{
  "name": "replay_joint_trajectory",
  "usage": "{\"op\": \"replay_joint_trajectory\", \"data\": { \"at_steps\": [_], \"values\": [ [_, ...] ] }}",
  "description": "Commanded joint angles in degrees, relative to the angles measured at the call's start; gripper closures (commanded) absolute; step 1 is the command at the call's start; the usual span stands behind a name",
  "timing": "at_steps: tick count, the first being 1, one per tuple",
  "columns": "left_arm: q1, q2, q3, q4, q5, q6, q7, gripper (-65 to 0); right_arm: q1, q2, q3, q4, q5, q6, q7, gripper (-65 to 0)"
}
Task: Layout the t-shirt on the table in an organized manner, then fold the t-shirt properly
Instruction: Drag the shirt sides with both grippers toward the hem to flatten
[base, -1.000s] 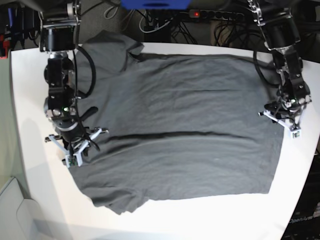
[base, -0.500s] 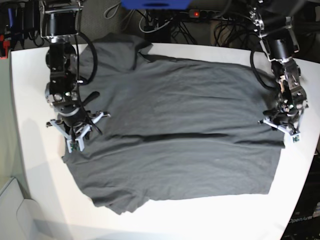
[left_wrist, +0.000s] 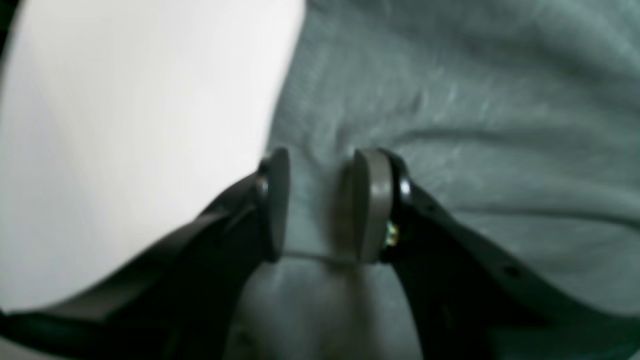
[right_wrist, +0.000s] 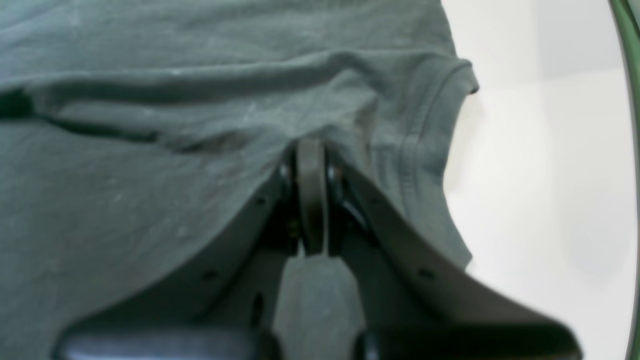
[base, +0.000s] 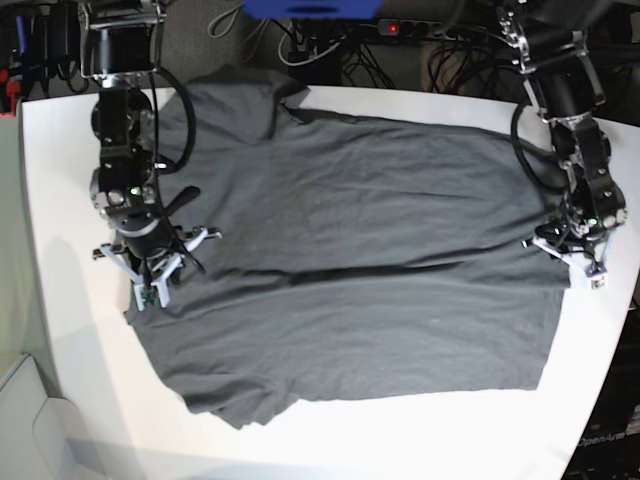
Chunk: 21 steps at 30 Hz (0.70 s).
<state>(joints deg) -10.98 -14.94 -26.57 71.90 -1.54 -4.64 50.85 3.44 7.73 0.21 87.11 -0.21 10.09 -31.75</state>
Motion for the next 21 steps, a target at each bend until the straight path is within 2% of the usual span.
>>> {"op": "replay_joint_trajectory", "data": {
  "at_steps": [1, 4, 8, 15, 18, 21],
  "values": [
    [-1.8, -1.1, -0.1, 3.2, 0.2, 0.1, 0.0, -21.3, 1.1, 0.3, 0.1, 1.1, 0.1, -0.2, 1.5, 0.0],
    [-1.9, -2.0, -0.1, 7.8, -0.1, 0.1, 1.8, -21.3, 1.1, 0.3, 0.1, 1.1, 0.1, -0.2, 1.5, 0.0],
    [-5.6, -2.6, -0.1, 7.0, -0.1, 0.1, -0.5, -21.3, 2.7, 0.3, 0.0, -0.6, 0.1, -0.2, 1.8, 0.0],
    [-18.6, -2.3, -0.1, -11.1, 0.4, 0.1, -7.0, -21.3, 13.7, 1.8, -0.2, -11.2, 0.1, -0.2, 1.5, 0.0],
    [-22.6, -2.2, -0.1, -19.7, 0.4, 0.2, -12.4, -21.3, 20.2, 2.0, -0.2, -17.8, 0.1, -0.2, 1.9, 0.0],
    [-25.7, -2.5, 3.8, -29.1, 0.4, 0.5, -18.9, -21.3, 27.0, 1.9, -0.2, -26.7, 0.1, -0.2, 2.3, 0.0]
  ]
}}
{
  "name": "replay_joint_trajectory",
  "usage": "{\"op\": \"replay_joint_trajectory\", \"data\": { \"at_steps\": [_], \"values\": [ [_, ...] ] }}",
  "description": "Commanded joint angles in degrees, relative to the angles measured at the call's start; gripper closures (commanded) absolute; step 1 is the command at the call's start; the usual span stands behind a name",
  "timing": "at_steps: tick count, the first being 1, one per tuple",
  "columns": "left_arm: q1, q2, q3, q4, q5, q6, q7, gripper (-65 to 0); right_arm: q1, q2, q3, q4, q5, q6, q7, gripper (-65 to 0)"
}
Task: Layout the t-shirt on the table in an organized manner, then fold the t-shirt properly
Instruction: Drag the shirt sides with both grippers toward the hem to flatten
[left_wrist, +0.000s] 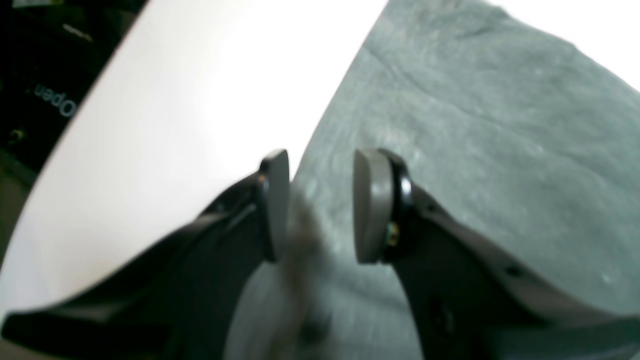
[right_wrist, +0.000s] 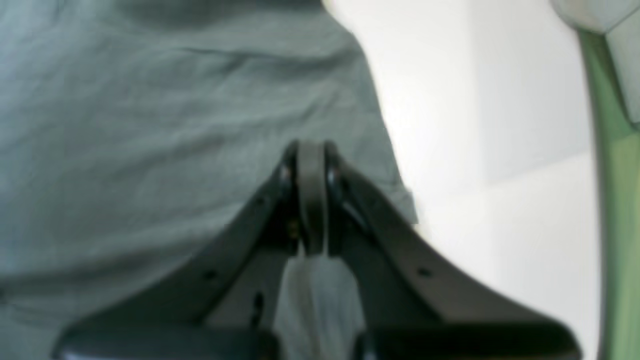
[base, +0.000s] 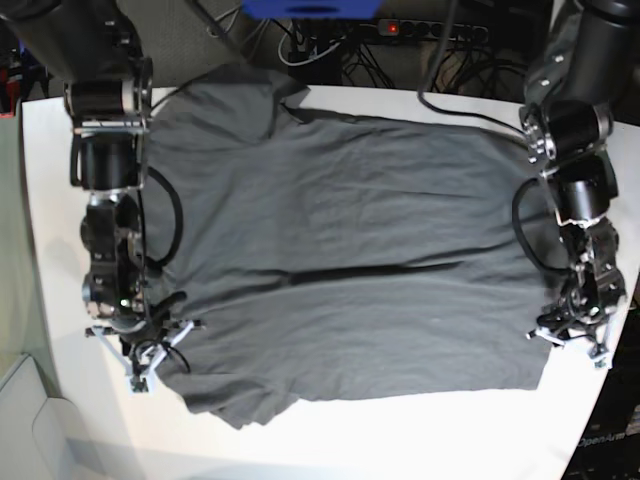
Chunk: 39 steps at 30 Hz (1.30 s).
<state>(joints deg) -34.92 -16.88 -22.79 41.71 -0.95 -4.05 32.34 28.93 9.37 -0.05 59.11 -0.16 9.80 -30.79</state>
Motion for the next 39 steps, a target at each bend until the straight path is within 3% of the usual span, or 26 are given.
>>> {"op": "replay_joint_trajectory", "data": {
  "at_steps": [1, 5, 10, 15, 31, 39],
  "values": [
    [-2.7, -0.7, 2.2, -2.5, -0.2, 0.0, -3.0, -21.3, 3.7, 0.1, 0.1, -2.1, 0.0, 0.1, 2.0, 0.0],
    [-4.2, -0.2, 8.5, -12.5, -0.5, 0.2, -12.1, -21.3, 9.0, 0.0, 0.1, -13.7, 0.0, 0.1, 7.5, 0.0],
    [-4.9, 0.5, 9.7, -16.2, -0.6, 0.2, -16.0, -21.3, 12.1, 0.0, 0.1, -22.5, 0.0, 0.1, 13.2, 0.0],
    [-4.9, 0.0, 10.0, -16.4, -0.6, 0.2, -16.2, -21.3, 12.3, -0.8, 0.1, -25.6, -0.1, 0.1, 16.2, 0.0],
    [-4.5, 0.1, 9.9, -16.4, -0.6, 0.2, -15.9, -21.3, 8.4, -2.8, 0.1, -25.7, -0.2, 0.1, 18.3, 0.0],
    [-1.3, 0.3, 9.9, -15.9, -0.7, 0.2, -16.2, -21.3, 12.6, -2.8, -5.7, -39.3, -0.3, 0.0, 28.4, 0.0]
  ]
}}
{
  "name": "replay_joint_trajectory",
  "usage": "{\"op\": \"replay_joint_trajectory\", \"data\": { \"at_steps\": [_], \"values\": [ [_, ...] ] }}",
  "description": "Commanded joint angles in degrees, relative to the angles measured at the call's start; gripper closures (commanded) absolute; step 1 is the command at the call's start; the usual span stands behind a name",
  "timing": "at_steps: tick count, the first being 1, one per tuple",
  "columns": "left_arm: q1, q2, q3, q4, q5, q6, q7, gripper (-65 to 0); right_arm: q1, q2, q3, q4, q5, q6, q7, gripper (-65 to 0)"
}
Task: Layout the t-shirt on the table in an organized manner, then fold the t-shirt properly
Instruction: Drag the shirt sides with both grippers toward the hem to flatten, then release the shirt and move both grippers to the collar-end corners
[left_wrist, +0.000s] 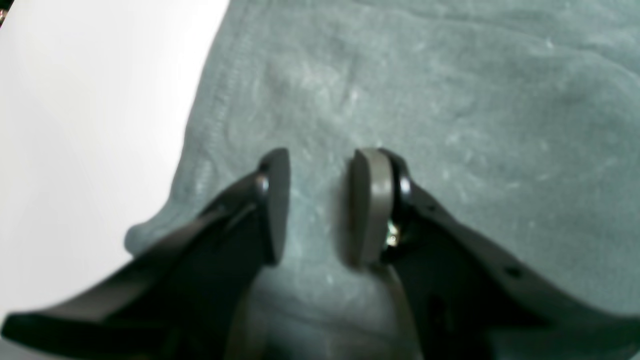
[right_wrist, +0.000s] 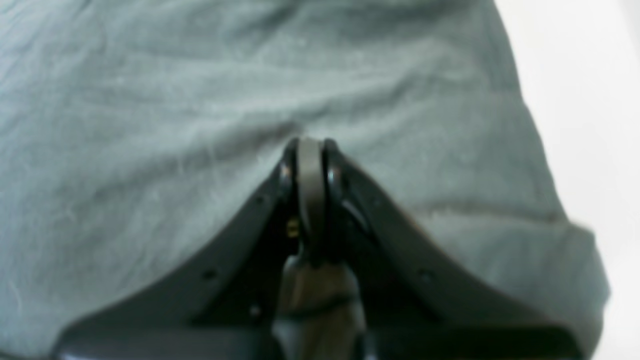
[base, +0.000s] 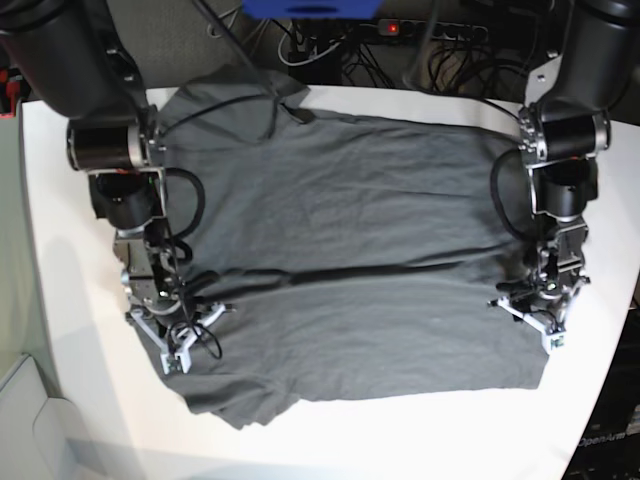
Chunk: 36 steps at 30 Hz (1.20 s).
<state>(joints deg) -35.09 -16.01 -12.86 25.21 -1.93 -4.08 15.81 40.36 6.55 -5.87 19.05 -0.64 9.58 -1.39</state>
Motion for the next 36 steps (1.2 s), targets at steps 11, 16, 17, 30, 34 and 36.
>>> {"op": "replay_joint_trajectory", "data": {
  "at_steps": [11, 16, 17, 30, 34, 36],
  "values": [
    [1.5, -0.9, 0.0, 0.6, 0.3, 0.3, 0.7, -21.3, 5.2, -1.1, -5.7, -4.2, 0.2, 0.1, 8.6, 0.0],
    [2.0, -2.1, 0.0, 0.6, 0.3, 0.3, 0.4, -21.3, 6.0, -0.1, -5.6, -4.2, 0.2, -0.1, 12.2, 0.0],
    [2.0, -2.1, 0.0, 0.6, 0.3, 0.3, 0.3, -21.3, 6.1, 0.2, -5.6, -4.1, 0.2, -0.1, 12.8, 0.0],
    [-5.5, -3.5, -0.5, 3.2, 0.2, -0.3, 6.7, -21.3, 9.7, 4.1, -5.2, -4.1, 0.5, -0.1, 6.5, 0.0],
    [-2.2, -4.0, -4.1, 14.5, 0.2, -0.5, 17.6, -21.3, 8.2, 4.5, -2.7, -4.0, 0.5, -0.1, 2.8, 0.0],
    [1.1, -4.1, -5.7, 21.9, 0.2, -0.8, 22.5, -21.3, 6.9, 4.6, 0.6, -2.2, 0.5, -0.1, 1.4, 0.0]
  ]
}}
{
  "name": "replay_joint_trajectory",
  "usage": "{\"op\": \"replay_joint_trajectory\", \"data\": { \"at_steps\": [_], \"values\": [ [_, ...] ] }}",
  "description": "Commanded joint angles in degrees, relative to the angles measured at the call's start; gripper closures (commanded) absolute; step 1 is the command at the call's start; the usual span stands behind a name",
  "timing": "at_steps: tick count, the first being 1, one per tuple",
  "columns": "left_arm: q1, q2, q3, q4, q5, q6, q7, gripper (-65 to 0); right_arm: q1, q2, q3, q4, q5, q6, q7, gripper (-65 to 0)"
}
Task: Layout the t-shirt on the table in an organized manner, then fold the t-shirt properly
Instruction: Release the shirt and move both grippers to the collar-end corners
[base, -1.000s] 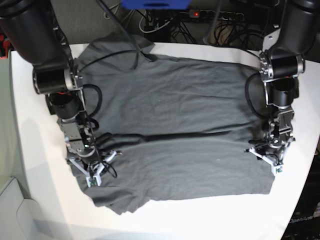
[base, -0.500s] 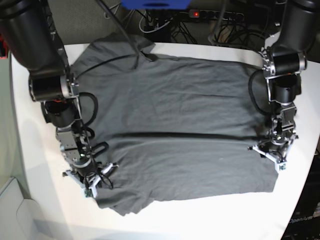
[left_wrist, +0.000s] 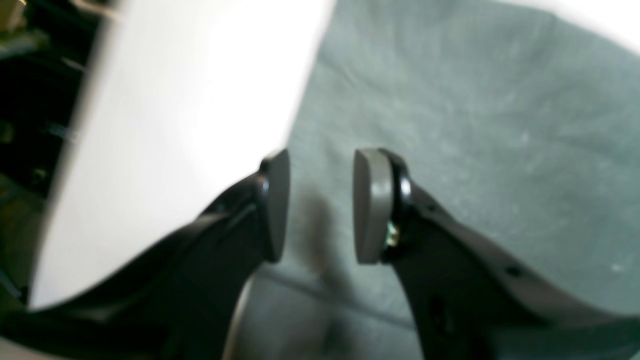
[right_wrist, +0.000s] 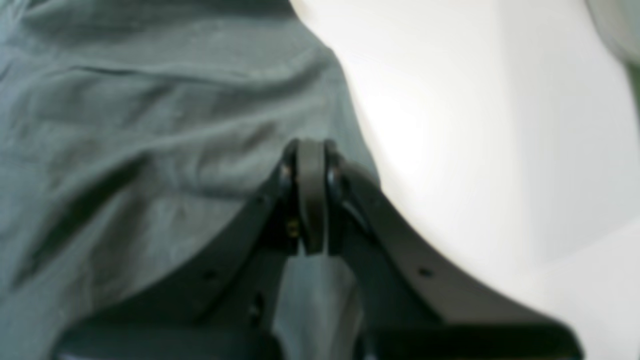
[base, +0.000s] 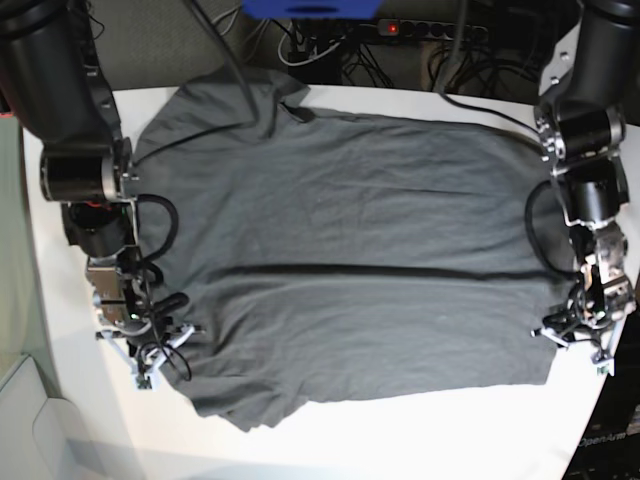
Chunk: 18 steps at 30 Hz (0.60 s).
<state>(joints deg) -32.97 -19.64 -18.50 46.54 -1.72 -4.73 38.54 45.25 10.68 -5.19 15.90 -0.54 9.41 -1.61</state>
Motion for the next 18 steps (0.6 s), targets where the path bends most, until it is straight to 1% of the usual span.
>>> {"op": "replay_joint_trajectory", "data": {
  "at_steps": [1, 3, 5, 7, 8, 10, 14, 16, 18],
  "values": [
    [1.1, -0.4, -0.8, 5.2, 0.0, -1.5, 2.1, -21.3, 0.9, 1.0, 1.5, 3.0, 0.4, 0.0, 0.7, 0.0],
    [6.3, -0.4, -2.6, 14.6, 0.0, -5.2, 8.2, -21.3, -2.3, 2.5, 3.7, 8.2, 0.4, 0.0, -2.3, 0.0],
    [12.5, -0.1, -4.9, 25.3, 0.3, -10.1, 13.6, -21.5, -6.2, 2.9, 5.9, 16.1, 0.4, 0.2, -5.7, 0.0],
    [18.7, 0.0, -7.1, 34.7, 0.3, -14.3, 16.8, -21.6, -10.2, 3.0, 7.3, 23.9, 0.4, 0.3, -7.9, 0.0],
    [21.9, 0.0, -8.2, 38.6, 0.4, -15.8, 17.9, -21.6, -12.2, 3.0, 7.7, 27.4, 0.4, 0.3, -8.8, 0.0],
    [28.5, 0.2, -9.8, 45.9, 0.4, -18.2, 18.9, -21.7, -16.1, 3.0, 8.0, 35.0, 0.4, 0.4, -11.3, -3.2],
    [40.2, 0.2, -12.8, 56.4, 0.2, -20.5, 18.6, -21.7, -23.5, 2.9, 8.2, 47.4, 0.4, 0.4, -15.0, -12.7],
    [45.2, 0.3, -14.9, 59.1, 0.1, -21.9, 18.4, -21.7, -27.0, 2.7, 8.2, 52.8, 0.4, 0.4, -16.0, -16.5],
    [48.7, 1.0, -16.9, 60.2, 0.1, -24.6, 18.3, -21.7, -30.1, 2.6, 8.2, 57.1, 0.4, 0.4, -16.9, -18.1]
  ]
}}
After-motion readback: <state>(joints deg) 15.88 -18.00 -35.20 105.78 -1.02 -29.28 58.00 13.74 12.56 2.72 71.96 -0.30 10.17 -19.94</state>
